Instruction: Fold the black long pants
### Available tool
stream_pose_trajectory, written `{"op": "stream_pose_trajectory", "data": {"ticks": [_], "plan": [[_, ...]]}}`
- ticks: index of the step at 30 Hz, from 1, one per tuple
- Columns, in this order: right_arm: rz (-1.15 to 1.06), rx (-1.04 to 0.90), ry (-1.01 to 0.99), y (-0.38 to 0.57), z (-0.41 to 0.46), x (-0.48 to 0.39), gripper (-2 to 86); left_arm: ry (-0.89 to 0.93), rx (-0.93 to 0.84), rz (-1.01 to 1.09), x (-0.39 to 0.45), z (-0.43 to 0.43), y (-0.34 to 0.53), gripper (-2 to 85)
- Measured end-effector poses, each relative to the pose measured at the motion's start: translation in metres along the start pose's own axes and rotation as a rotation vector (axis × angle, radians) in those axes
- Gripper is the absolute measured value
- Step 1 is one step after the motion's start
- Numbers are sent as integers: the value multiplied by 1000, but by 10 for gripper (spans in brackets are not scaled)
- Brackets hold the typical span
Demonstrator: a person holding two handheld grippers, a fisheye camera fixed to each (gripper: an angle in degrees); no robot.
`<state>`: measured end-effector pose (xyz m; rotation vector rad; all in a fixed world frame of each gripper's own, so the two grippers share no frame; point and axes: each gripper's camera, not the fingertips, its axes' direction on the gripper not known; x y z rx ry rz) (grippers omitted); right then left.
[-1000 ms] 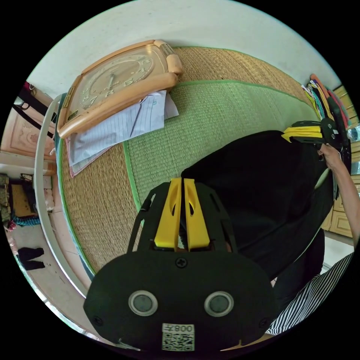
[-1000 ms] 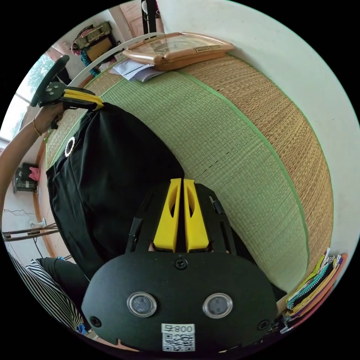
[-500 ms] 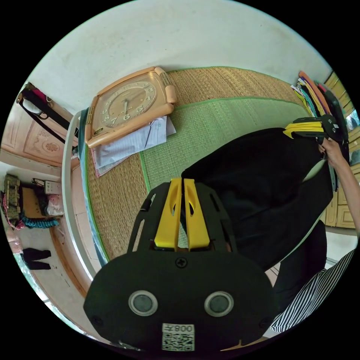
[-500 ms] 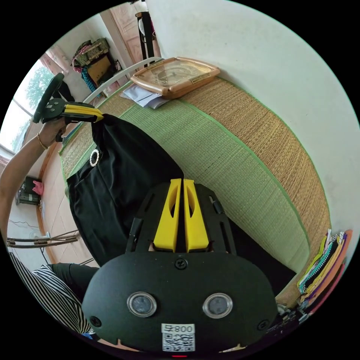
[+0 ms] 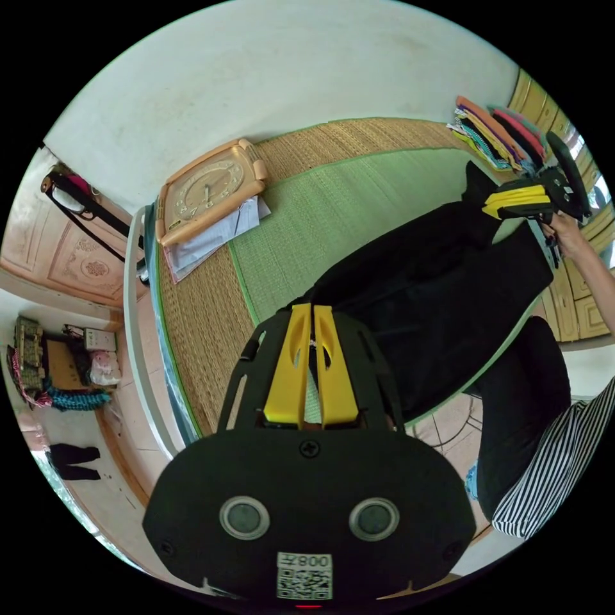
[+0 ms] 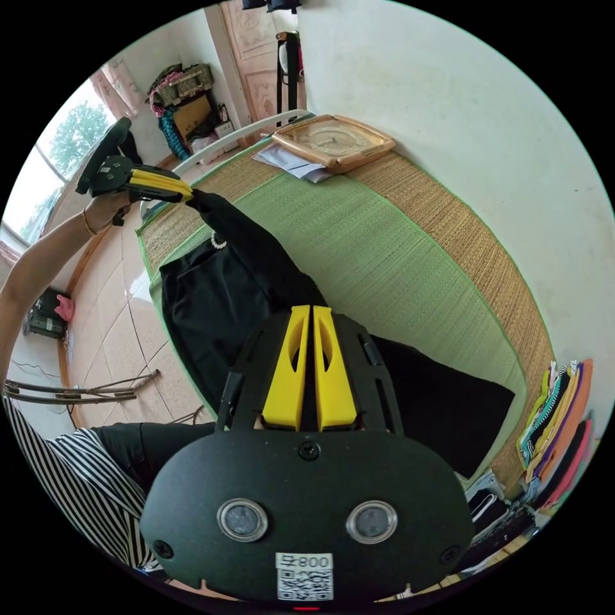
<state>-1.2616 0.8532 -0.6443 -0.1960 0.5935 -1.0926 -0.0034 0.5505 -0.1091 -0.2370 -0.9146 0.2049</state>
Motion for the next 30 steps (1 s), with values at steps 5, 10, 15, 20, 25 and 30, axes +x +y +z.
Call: {"op": "stream_pose_trajectory", "data": {"ticks": [5, 10, 15, 20, 25, 30], "plan": [[-16, -27, -20, 32, -1, -51, 6, 21, -8, 8, 26, 9, 41, 5], [-48, -63, -37, 56, 8, -106, 5, 47, -30, 0, 48, 26, 76, 4], [-70, -90, -48, 69, 19, -147, 5, 31, -79, 43, 72, 47, 97, 4], [-89, -133, -67, 76, 39, -182, 6, 27, -129, 77, 94, 73, 111, 5], [-109, -189, -92, 80, 70, -220, 6, 44, -198, 89, 116, 110, 122, 5], [-95, -224, -118, 78, 98, -241, 6, 65, -212, 58, 128, 138, 128, 5]]}}
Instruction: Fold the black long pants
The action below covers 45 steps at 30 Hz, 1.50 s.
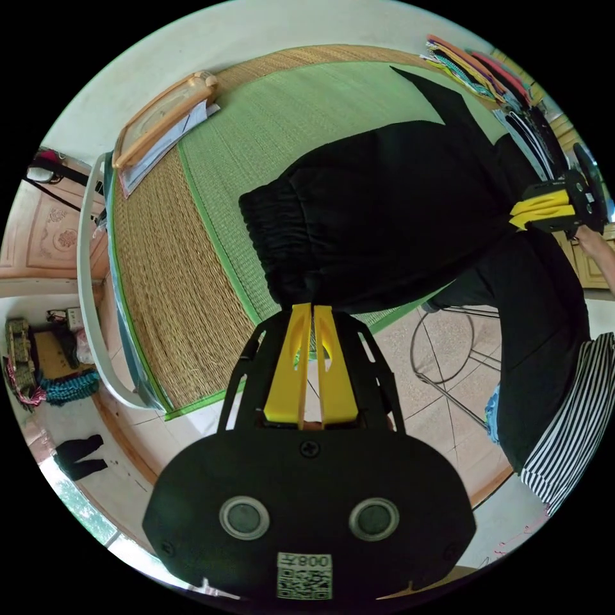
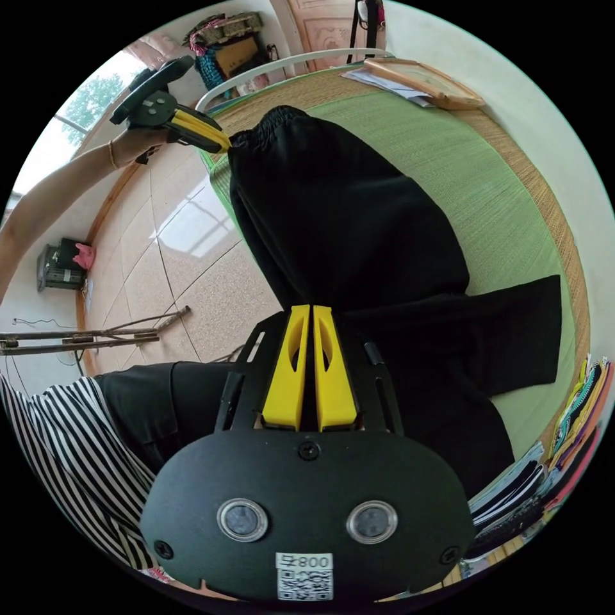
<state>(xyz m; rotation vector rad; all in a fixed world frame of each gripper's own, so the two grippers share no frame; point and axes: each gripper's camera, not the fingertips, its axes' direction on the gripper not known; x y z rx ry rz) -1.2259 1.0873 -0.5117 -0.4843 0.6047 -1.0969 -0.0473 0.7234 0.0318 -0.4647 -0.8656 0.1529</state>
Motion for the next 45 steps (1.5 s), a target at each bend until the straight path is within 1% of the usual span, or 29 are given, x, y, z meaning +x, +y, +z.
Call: {"op": "stream_pose_trajectory", "data": {"ticks": [8, 14, 18, 21, 23, 25, 27, 30, 33, 36, 38, 41, 45], "plan": [[11, -9, -33, -20, 29, -17, 6, 2, 1, 0, 14, 30, -12, 5], [34, -54, -56, -33, 71, -24, 7, 7, -5, -25, 27, 65, -23, 4], [50, -61, -62, -40, 92, -28, 8, 14, -7, -52, 34, 81, -29, 3], [65, -54, -90, -43, 104, -25, 8, 5, -39, -117, 34, 92, -27, 1], [75, -48, -104, -43, 111, -23, 8, 94, 28, -154, 34, 92, -21, 1], [85, -38, -111, -44, 122, -22, 8, 246, 197, -191, 40, 86, -17, 1], [92, -28, -117, -43, 130, -21, 9, 303, 262, -153, 57, 85, -23, 1], [112, -16, -139, -42, 143, -17, 10, 377, 293, -101, 88, 100, -49, 1], [114, -17, -140, -40, 155, -16, 13, 461, 274, -84, 114, 124, -81, 1], [104, -16, -125, -37, 165, -17, 16, 427, 175, -67, 137, 147, -104, 0], [109, -5, -125, -32, 172, -16, 17, 441, 179, -78, 142, 155, -110, 0], [131, 36, -173, -21, 182, -11, 16, 469, 170, -95, 145, 160, -118, 0], [146, 87, -288, 5, 195, 0, 7, 413, 154, -61, 159, 161, -135, 1]]}}
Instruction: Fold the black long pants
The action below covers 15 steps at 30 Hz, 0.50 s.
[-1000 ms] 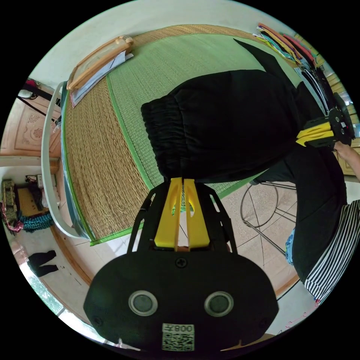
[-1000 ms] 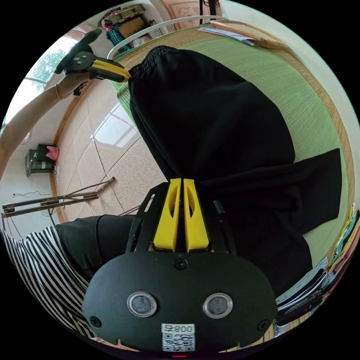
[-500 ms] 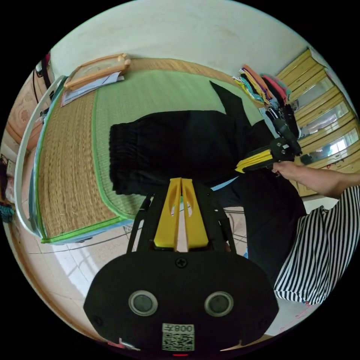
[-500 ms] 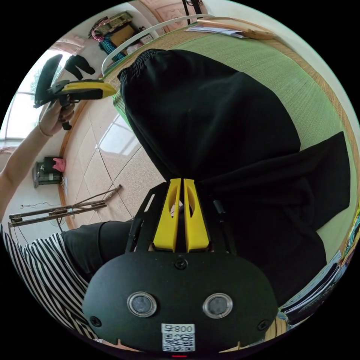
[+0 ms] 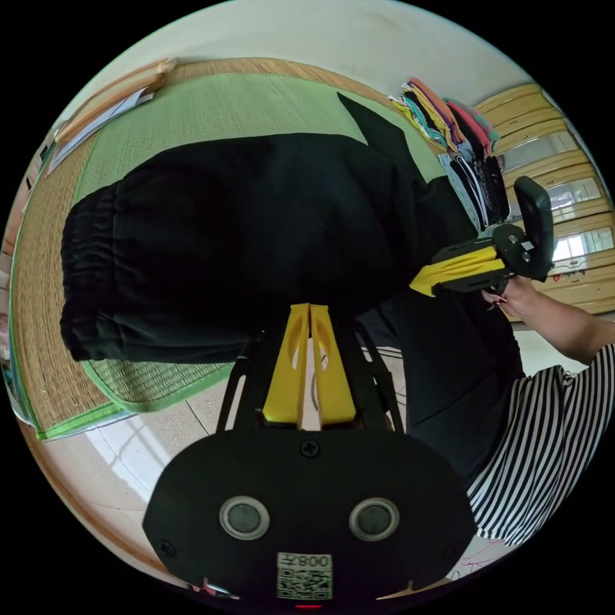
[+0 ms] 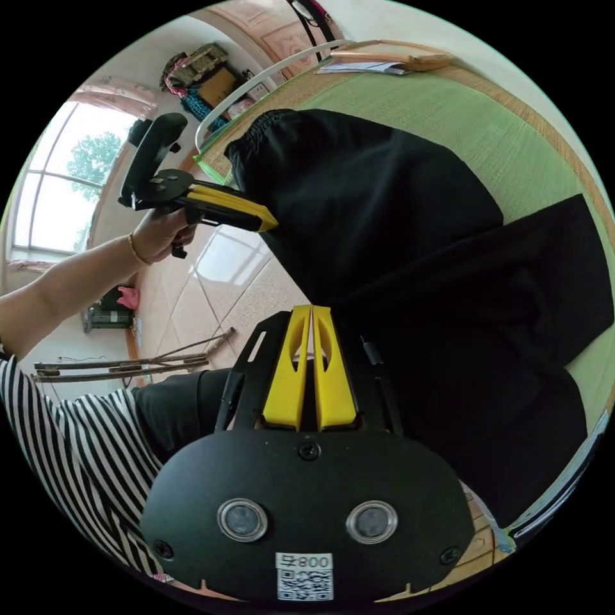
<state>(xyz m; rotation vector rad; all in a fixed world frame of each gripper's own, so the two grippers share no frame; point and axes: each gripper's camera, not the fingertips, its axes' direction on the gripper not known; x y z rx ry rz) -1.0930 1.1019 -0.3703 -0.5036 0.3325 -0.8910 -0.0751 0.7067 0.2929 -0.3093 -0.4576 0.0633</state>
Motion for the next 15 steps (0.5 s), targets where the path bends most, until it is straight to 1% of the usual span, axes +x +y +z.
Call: {"op": "stream_pose_trajectory", "data": {"ticks": [2, 5, 8, 10, 13, 15], "plan": [[24, 28, -6, 13, 0, 11, 4, -18, -3, 7, 6, 3, -7, 1], [117, 98, 3, 33, -6, 42, 2, -36, 8, 1, 16, 6, -16, 0], [240, 138, 41, 49, -7, 83, 1, -26, 62, 18, 33, 3, -26, 0], [344, 142, 110, 62, -1, 114, 0, 10, 113, 47, 51, 3, -39, 0], [427, 166, 143, 76, 7, 146, 0, 83, 132, 80, 74, 14, -62, 0], [453, 176, 145, 80, 12, 161, 0, 93, 123, 92, 87, 25, -78, 0]]}}
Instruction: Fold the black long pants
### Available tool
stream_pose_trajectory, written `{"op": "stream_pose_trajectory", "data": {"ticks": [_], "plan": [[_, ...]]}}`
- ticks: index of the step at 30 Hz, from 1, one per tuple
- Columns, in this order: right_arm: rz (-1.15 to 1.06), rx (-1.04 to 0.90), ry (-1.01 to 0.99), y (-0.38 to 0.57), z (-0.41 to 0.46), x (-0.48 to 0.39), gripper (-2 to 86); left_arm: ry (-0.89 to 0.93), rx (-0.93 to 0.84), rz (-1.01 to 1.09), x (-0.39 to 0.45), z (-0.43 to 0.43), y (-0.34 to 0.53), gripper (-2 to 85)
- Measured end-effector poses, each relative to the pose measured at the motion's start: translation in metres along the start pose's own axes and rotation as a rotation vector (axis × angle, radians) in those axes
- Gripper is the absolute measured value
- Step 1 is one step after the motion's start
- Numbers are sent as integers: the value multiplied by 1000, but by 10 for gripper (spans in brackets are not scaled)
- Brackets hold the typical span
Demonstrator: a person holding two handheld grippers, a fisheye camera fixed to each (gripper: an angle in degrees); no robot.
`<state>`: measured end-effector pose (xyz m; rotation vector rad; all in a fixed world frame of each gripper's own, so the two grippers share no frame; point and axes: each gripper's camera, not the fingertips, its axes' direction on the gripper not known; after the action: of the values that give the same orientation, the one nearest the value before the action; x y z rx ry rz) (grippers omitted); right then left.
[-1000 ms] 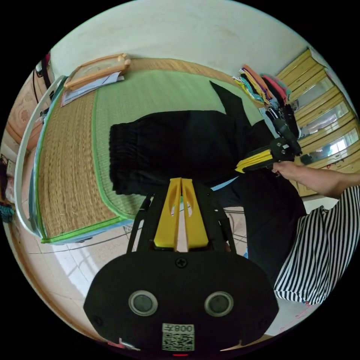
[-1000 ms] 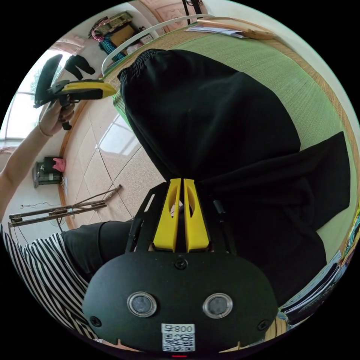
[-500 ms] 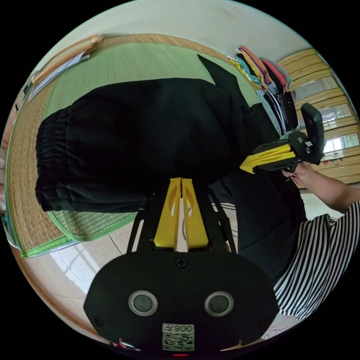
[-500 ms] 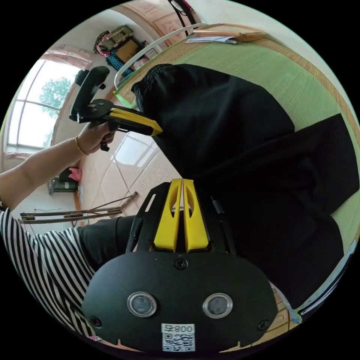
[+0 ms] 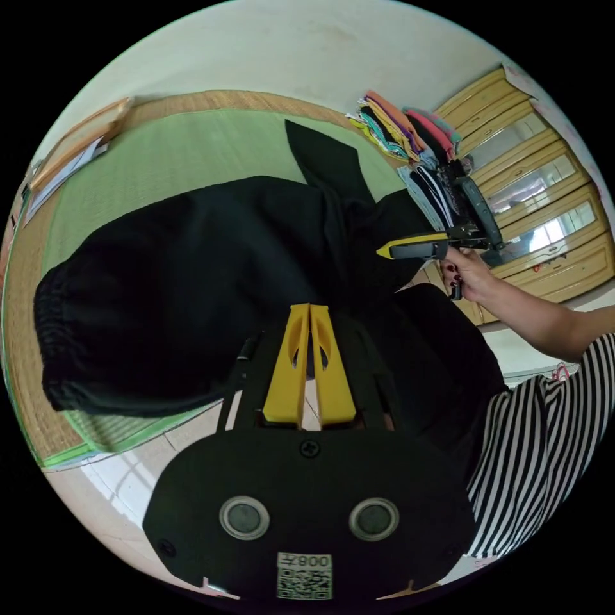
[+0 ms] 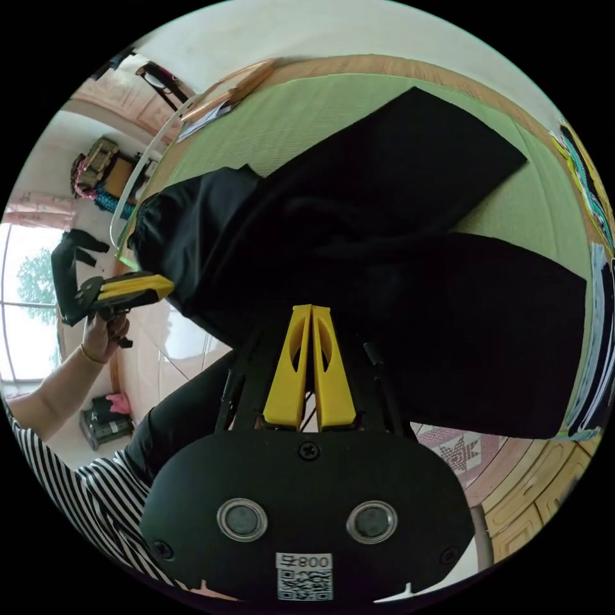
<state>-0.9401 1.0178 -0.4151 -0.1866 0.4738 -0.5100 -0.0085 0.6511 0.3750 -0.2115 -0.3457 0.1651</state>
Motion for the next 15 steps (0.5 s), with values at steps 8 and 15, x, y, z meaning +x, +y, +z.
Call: {"op": "stream_pose_trajectory", "data": {"ticks": [8, 15], "plan": [[58, 48, 14, -26, 35, 52, 0, -28, -63, -26, 23, 42, -46, 1], [85, 70, -48, -63, 62, 101, 1, -47, -44, -66, 28, 39, -82, 4]]}}
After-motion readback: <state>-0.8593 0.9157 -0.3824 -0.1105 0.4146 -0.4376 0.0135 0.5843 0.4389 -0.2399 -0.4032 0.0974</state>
